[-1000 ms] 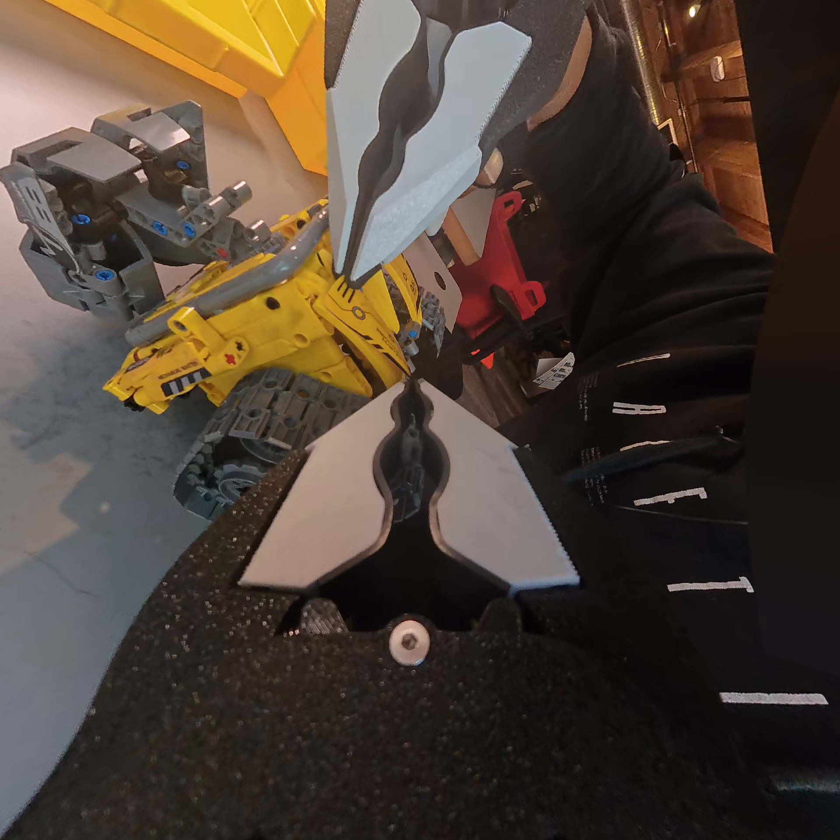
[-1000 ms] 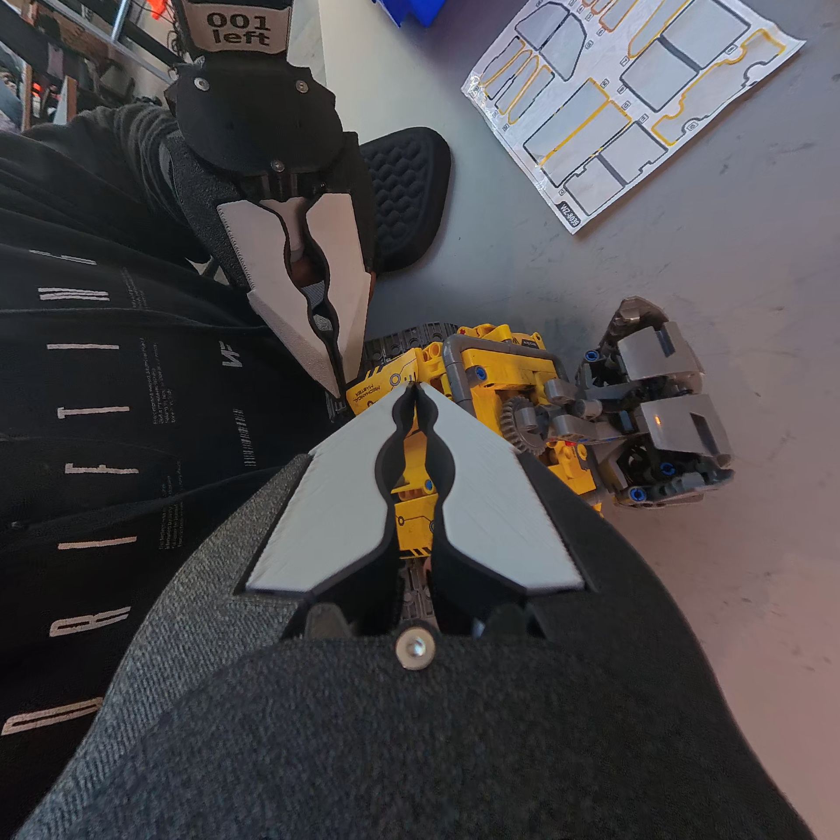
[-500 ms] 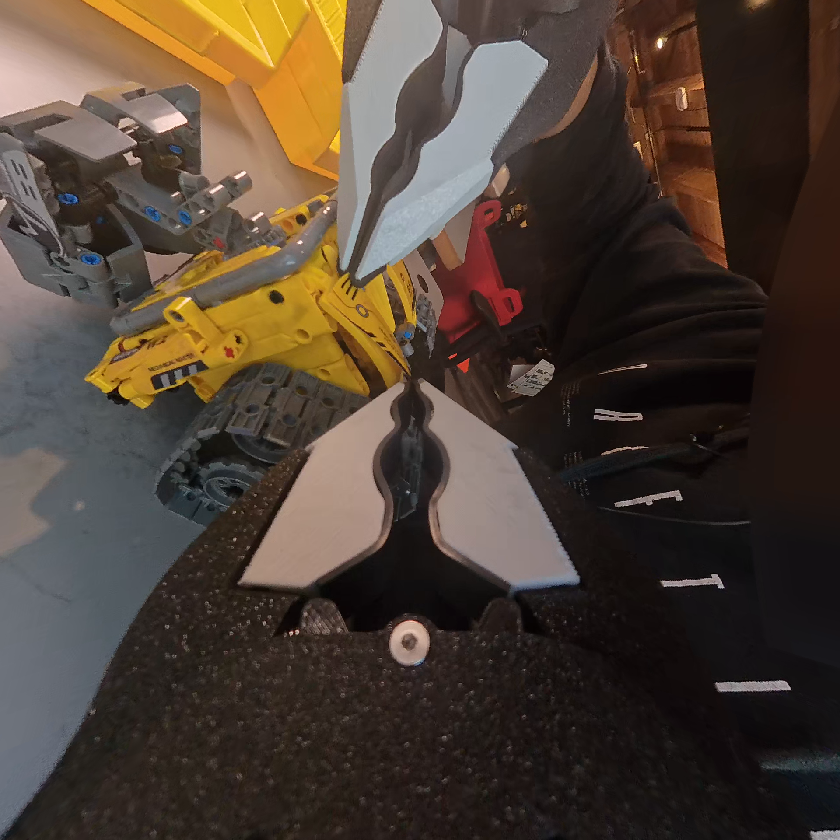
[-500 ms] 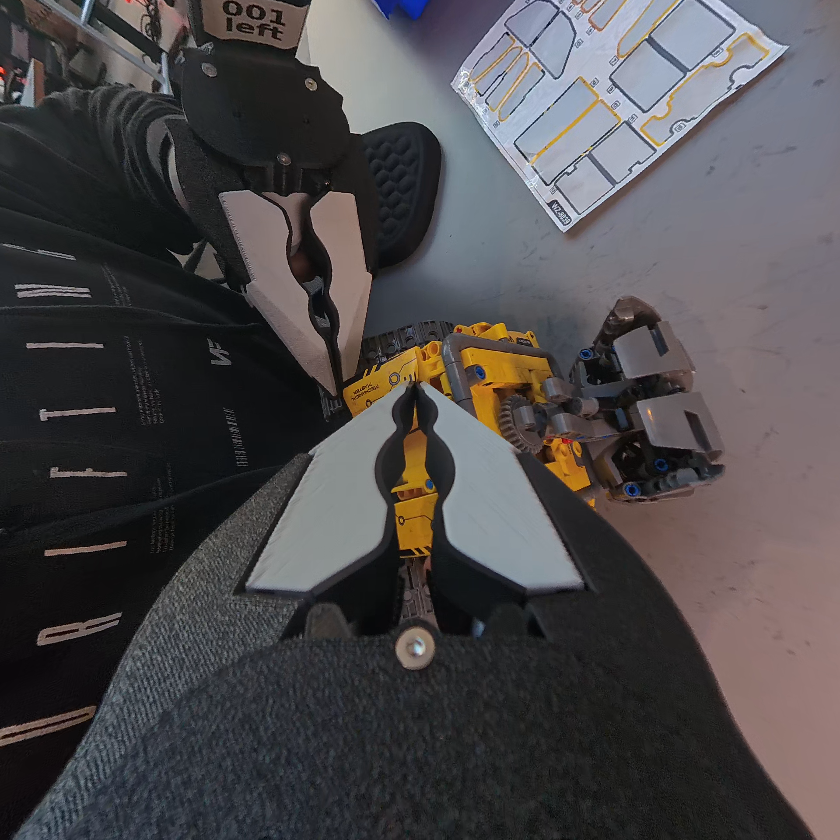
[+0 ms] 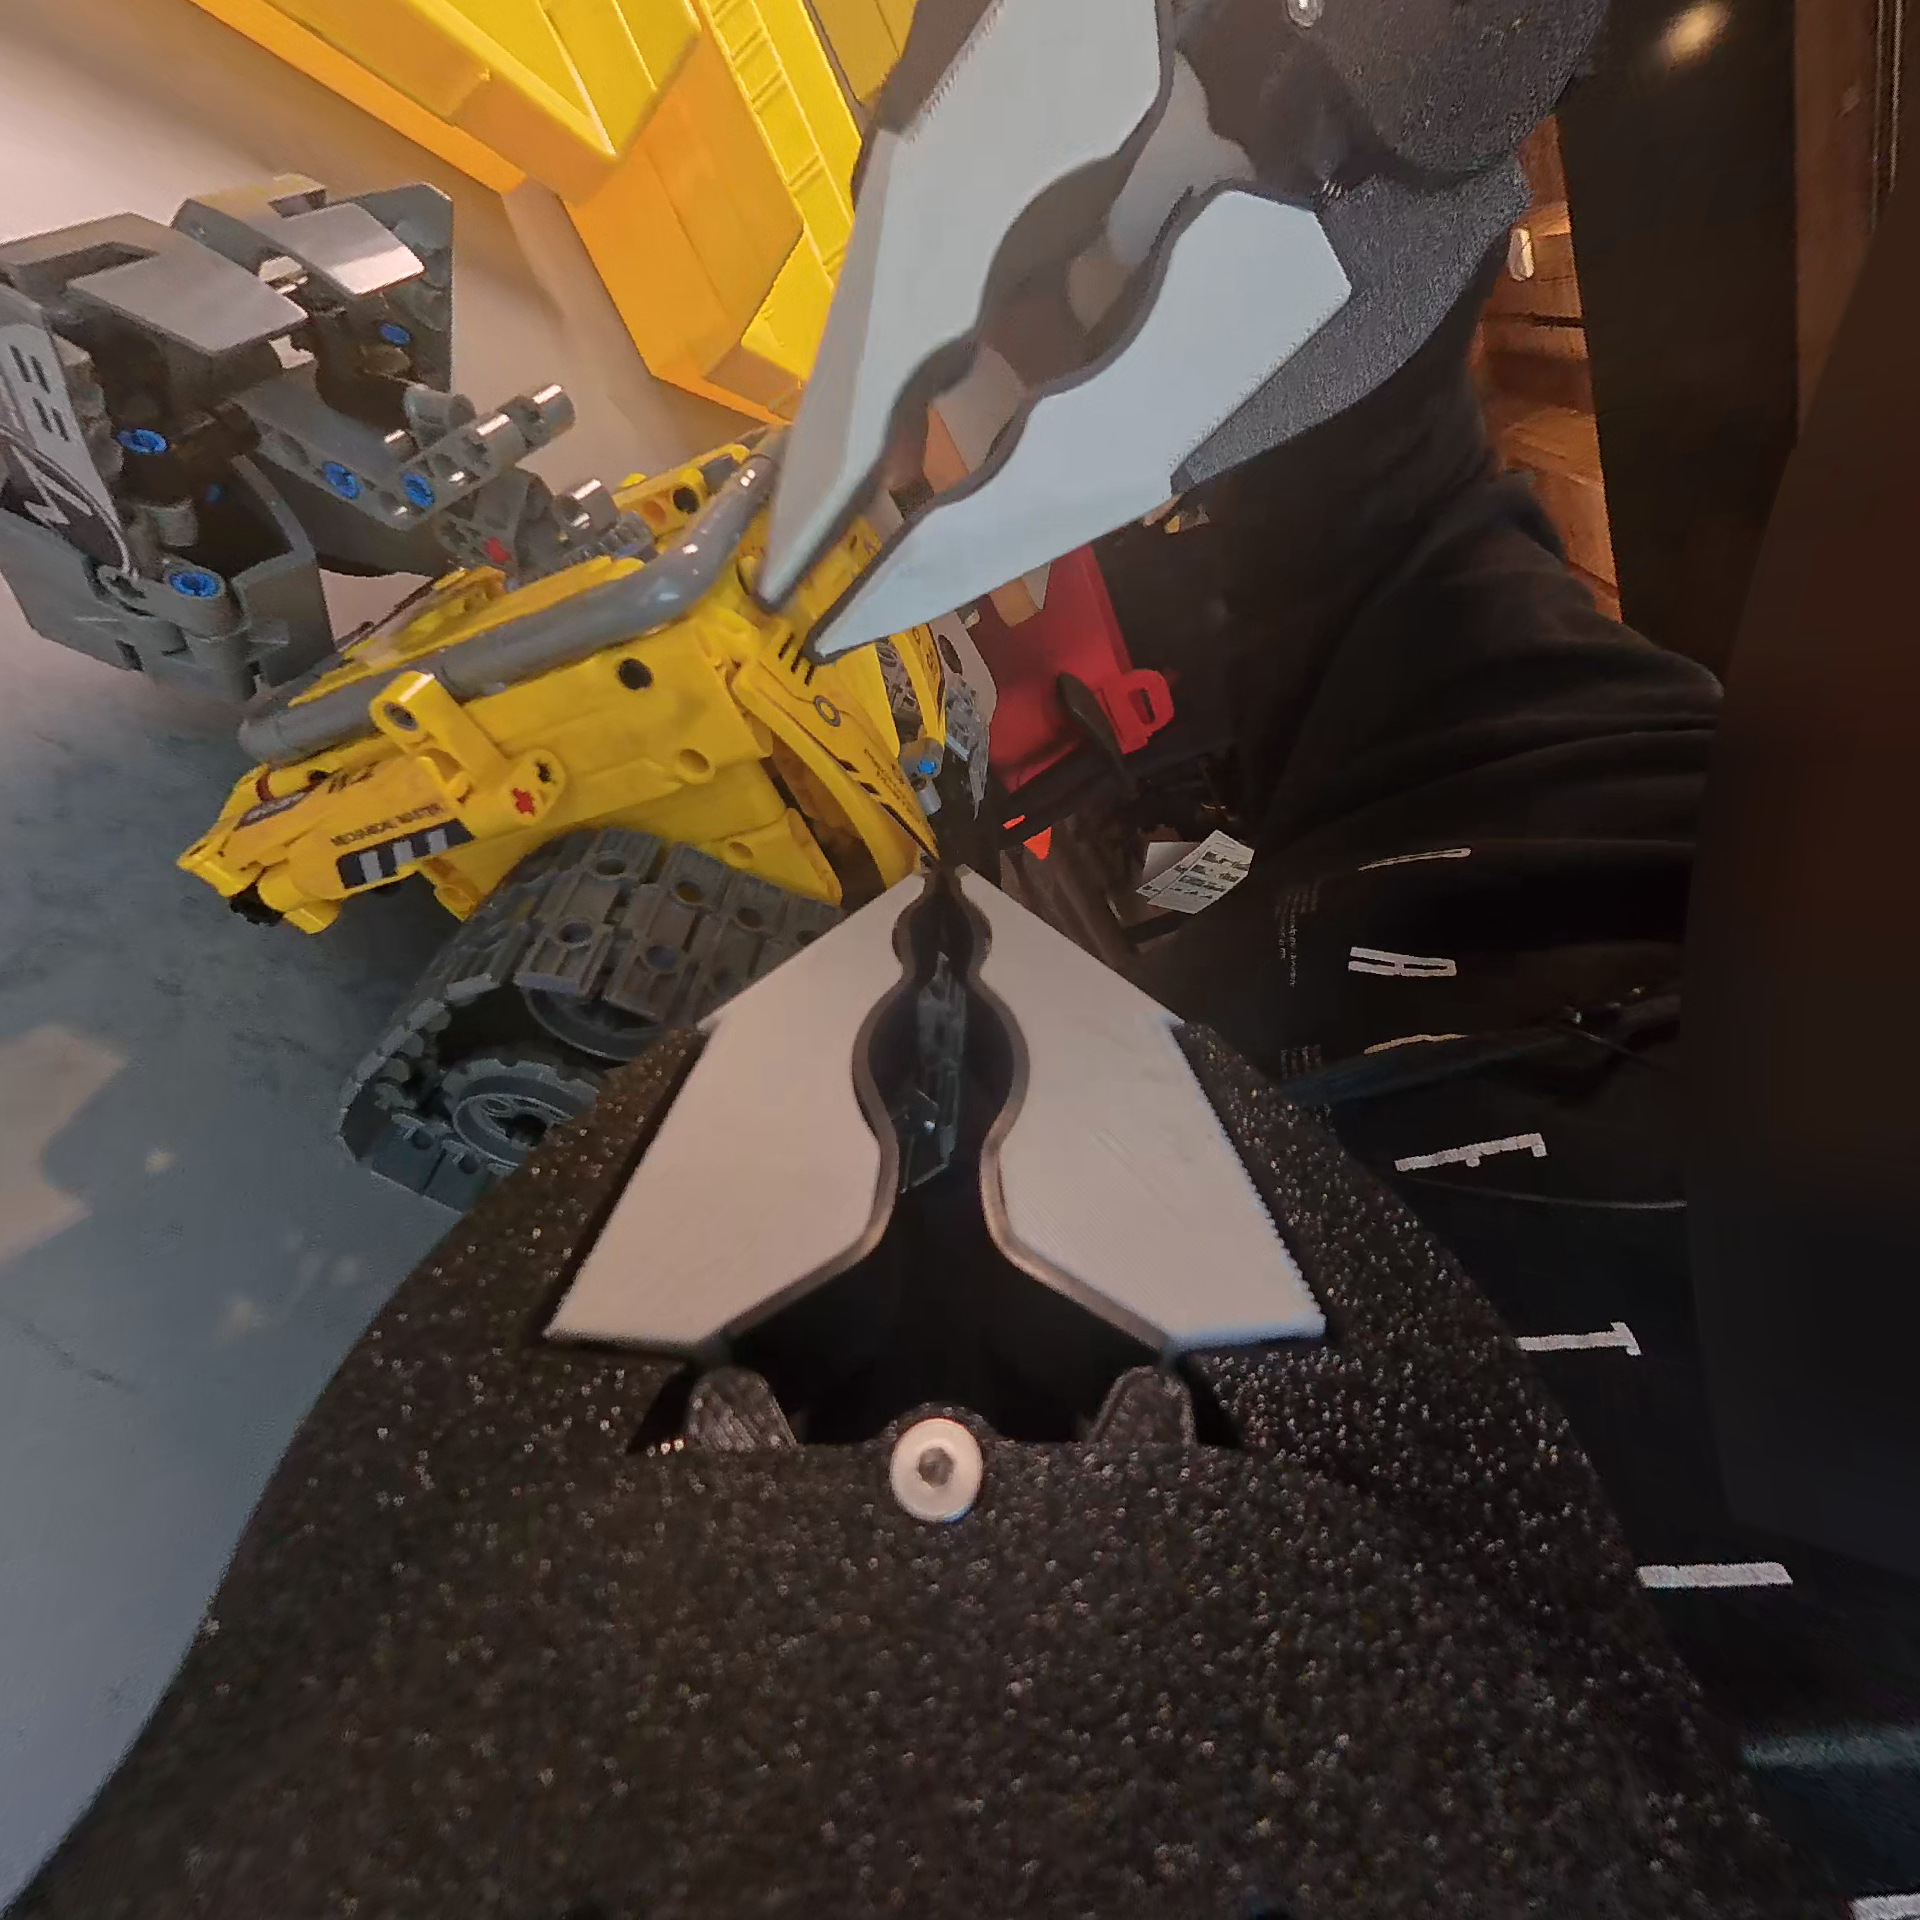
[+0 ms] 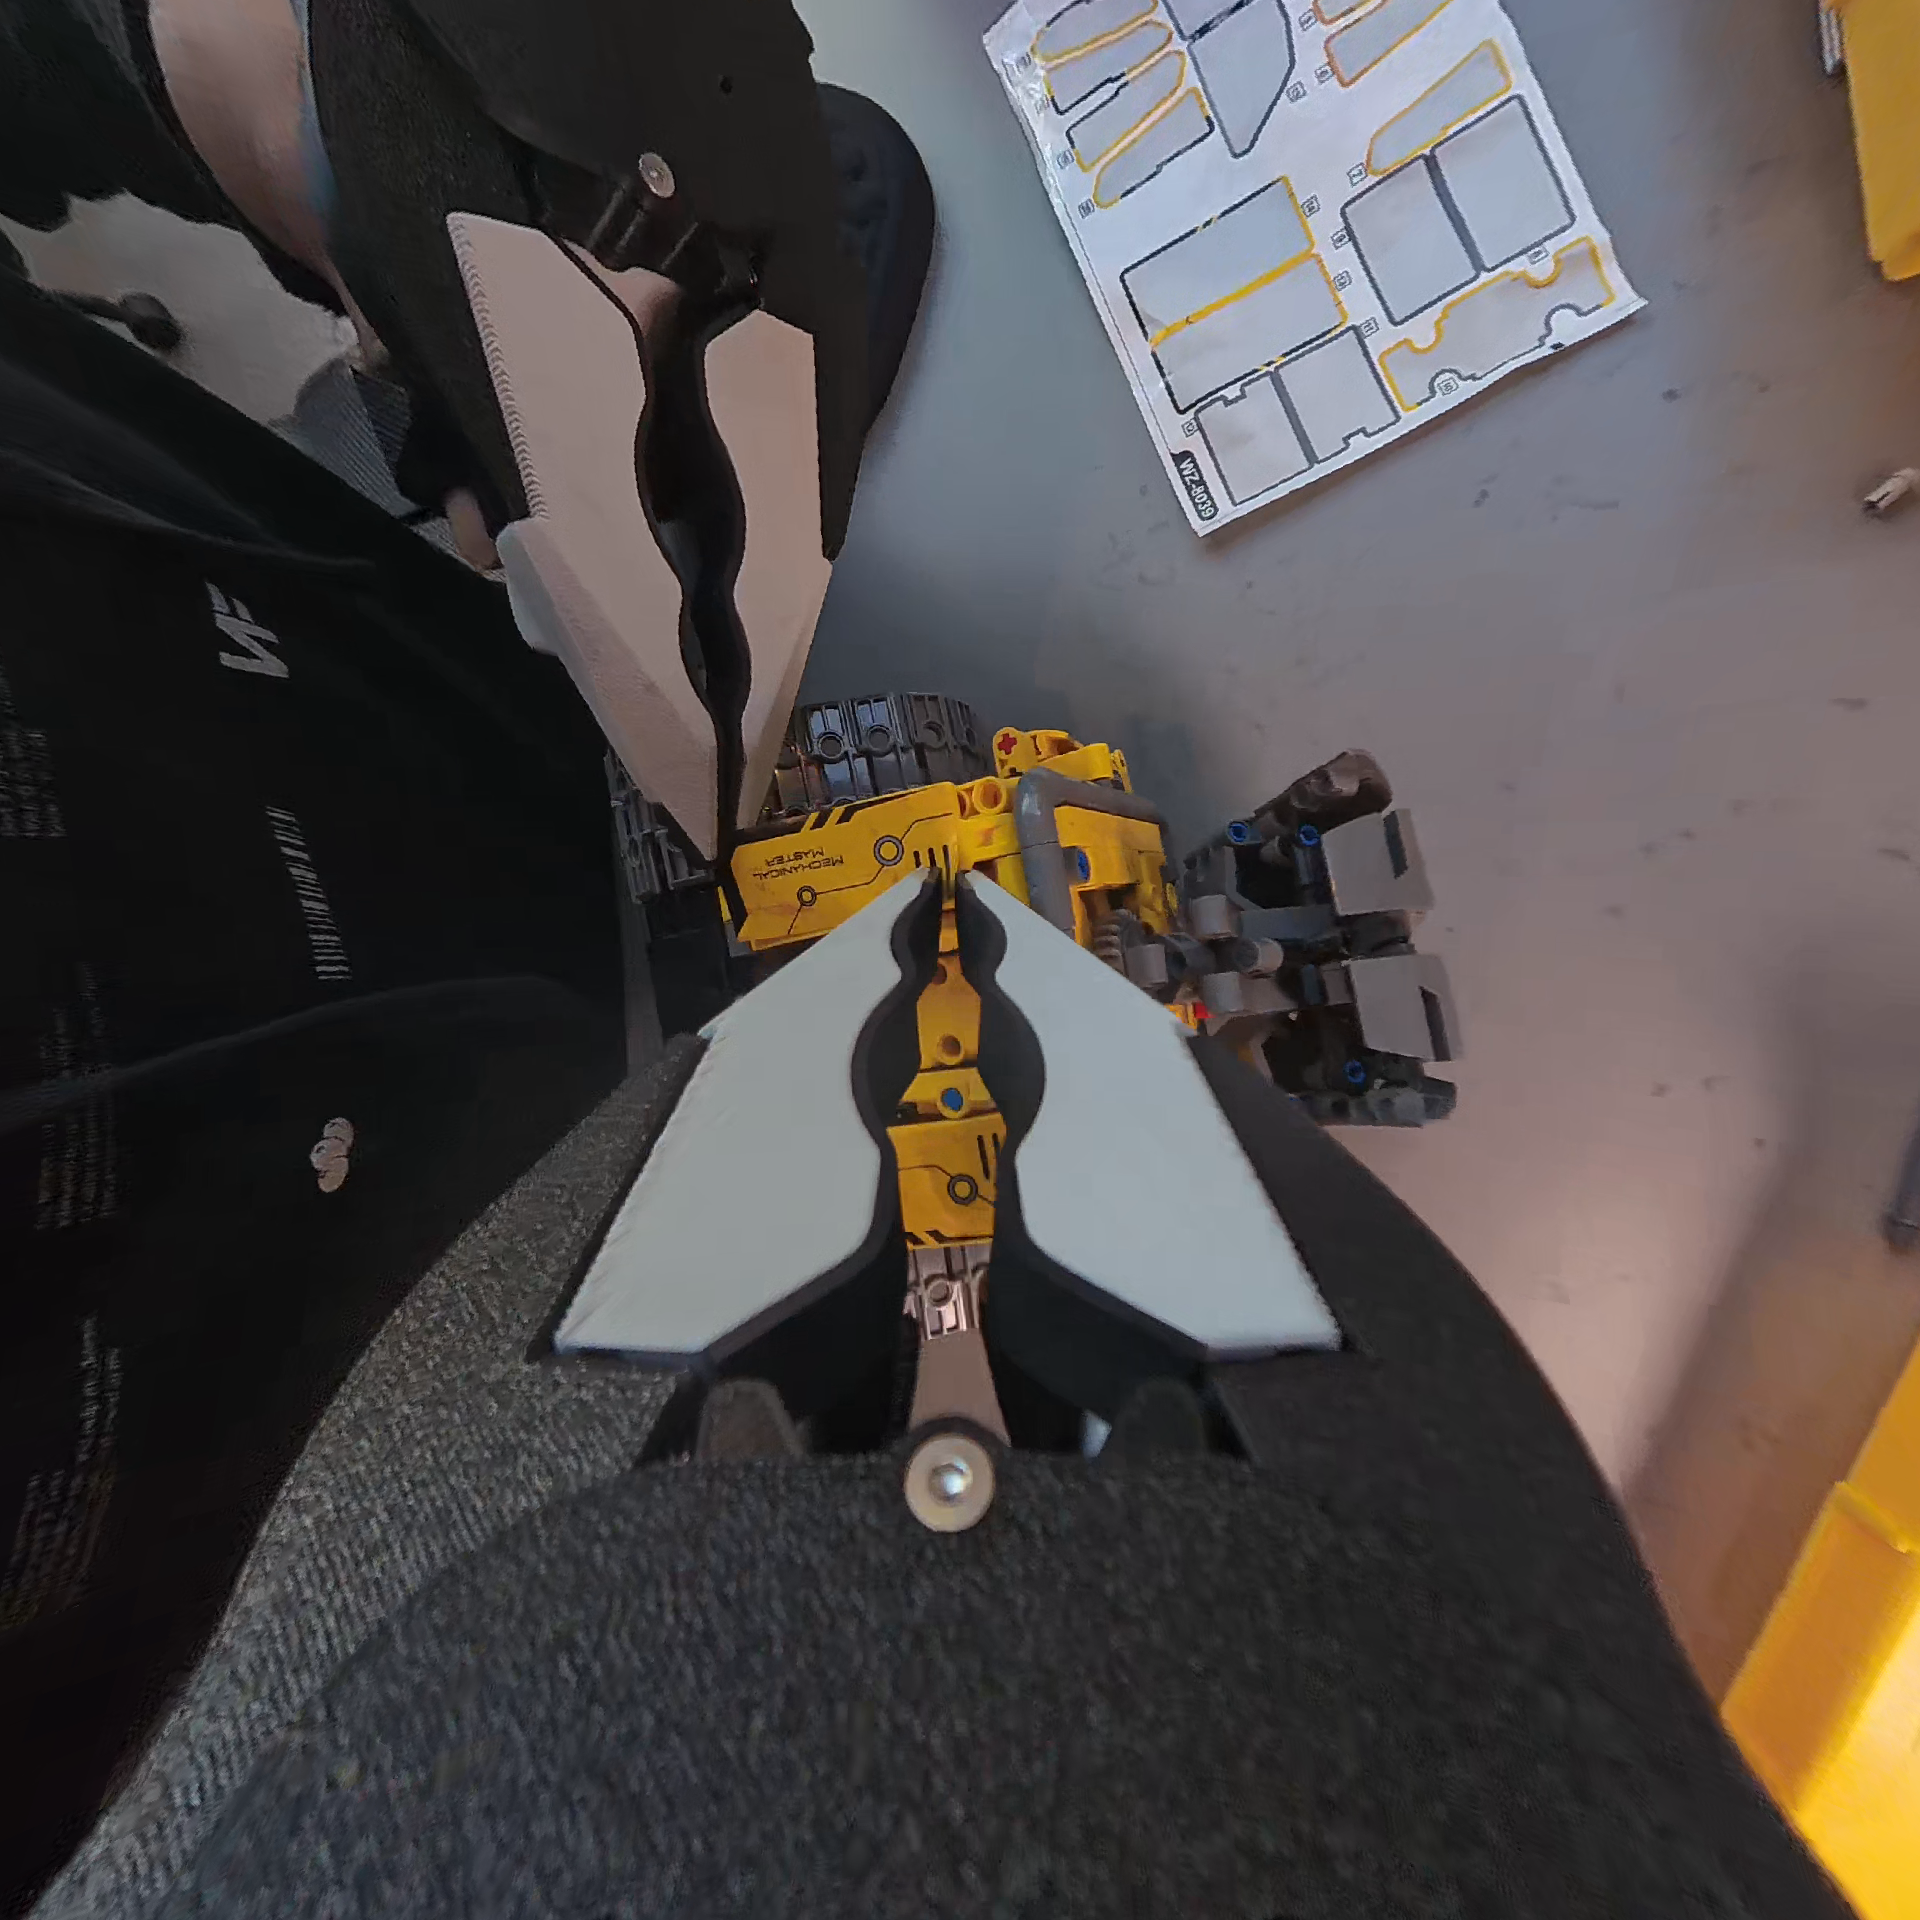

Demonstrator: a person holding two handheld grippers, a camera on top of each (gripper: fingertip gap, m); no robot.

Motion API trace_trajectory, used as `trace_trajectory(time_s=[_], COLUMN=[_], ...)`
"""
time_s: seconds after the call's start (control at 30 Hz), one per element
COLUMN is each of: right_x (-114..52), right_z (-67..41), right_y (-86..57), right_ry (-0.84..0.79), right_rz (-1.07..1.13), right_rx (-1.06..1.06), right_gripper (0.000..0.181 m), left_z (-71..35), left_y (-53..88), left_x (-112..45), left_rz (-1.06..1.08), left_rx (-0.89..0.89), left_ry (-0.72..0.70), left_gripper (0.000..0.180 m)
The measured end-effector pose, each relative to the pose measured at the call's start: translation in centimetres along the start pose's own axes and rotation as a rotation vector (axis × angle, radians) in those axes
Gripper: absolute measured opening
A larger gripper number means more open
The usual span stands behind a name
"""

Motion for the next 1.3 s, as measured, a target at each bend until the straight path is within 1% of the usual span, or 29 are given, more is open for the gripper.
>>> trace_trajectory(time_s=[0.03,0.13,0.3,0.37,0.5,0.57,0.67,0.8,0.9,0.97,1.0,1.1,1.13,1.23,1.3], right_x=[0.0,0.1,0.1,0.3,1.4,1.4,0.5,0.2,0.5,1.2,1.4,1.5,1.3,0.8,0.5], right_z=[0.0,-0.1,-0.1,-0.1,-1.1,-1.0,-0.3,0.2,0.2,0.0,0.1,1.1,1.4,1.9,1.9], right_y=[-0.2,0.1,-0.1,-0.2,-0.5,-0.4,0.8,0.9,1.5,2.8,3.4,4.7,5.1,5.8,5.8], right_ry=[0.003,0.001,0.005,0.01,-0.079,-0.085,-0.069,-0.068,-0.093,-0.143,-0.156,-0.18,-0.196,-0.244,-0.264], right_rz=[0.034,0.039,0.057,0.068,0.066,0.075,0.024,0.03,0.046,0.013,0.025,0.135,0.154,0.192,0.204], right_rx=[0.023,0.059,0.07,0.084,0.078,0.097,0.109,0.101,0.147,0.182,0.222,0.389,0.414,0.441,0.436], right_gripper=[0.01,0.008,0.01,0.006,0.0,0.0,0.0,0.002,0.007,0.015,0.019,0.021,0.021,0.022,0.026], left_z=[0.0,0.1,0.0,0.0,0.0,0.0,0.0,0.0,0.0,0.0,0.0,0.0,0.0,0.0,0.1], left_y=[0.0,0.0,0.1,0.1,0.1,0.1,0.1,0.1,0.0,0.0,0.0,0.0,0.0,-0.1,-0.1], left_x=[0.0,0.0,0.0,0.0,-0.2,-0.2,-0.3,-0.4,-0.5,-0.5,-0.5,-0.6,-0.6,-0.7,-0.7], left_rz=[0.002,0.009,0.017,0.017,0.02,0.022,0.021,0.009,0.001,0.002,0.004,0.01,0.01,0.007,0.007], left_rx=[0.0,0.0,0.003,0.0,-0.003,-0.002,-0.004,-0.015,-0.027,-0.028,-0.027,-0.027,-0.028,-0.034,-0.037], left_ry=[-0.002,0.001,-0.007,-0.006,-0.007,-0.009,-0.009,-0.007,-0.003,-0.007,-0.01,-0.016,-0.016,-0.013,-0.009], left_gripper=[0.0,0.0,0.0,0.0,0.0,0.0,0.0,0.0,0.0,0.0,0.0,0.0,0.0,0.0,0.001])
Point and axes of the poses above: each gripper's, where its closed fingertips meet, x back along the fingers, z out of its underside, y = z × x across the jaws, the point moved 6 cm from there along x, back along the fingers, and after that the axes turned 12 degrees about z, right-handed, at the moved point
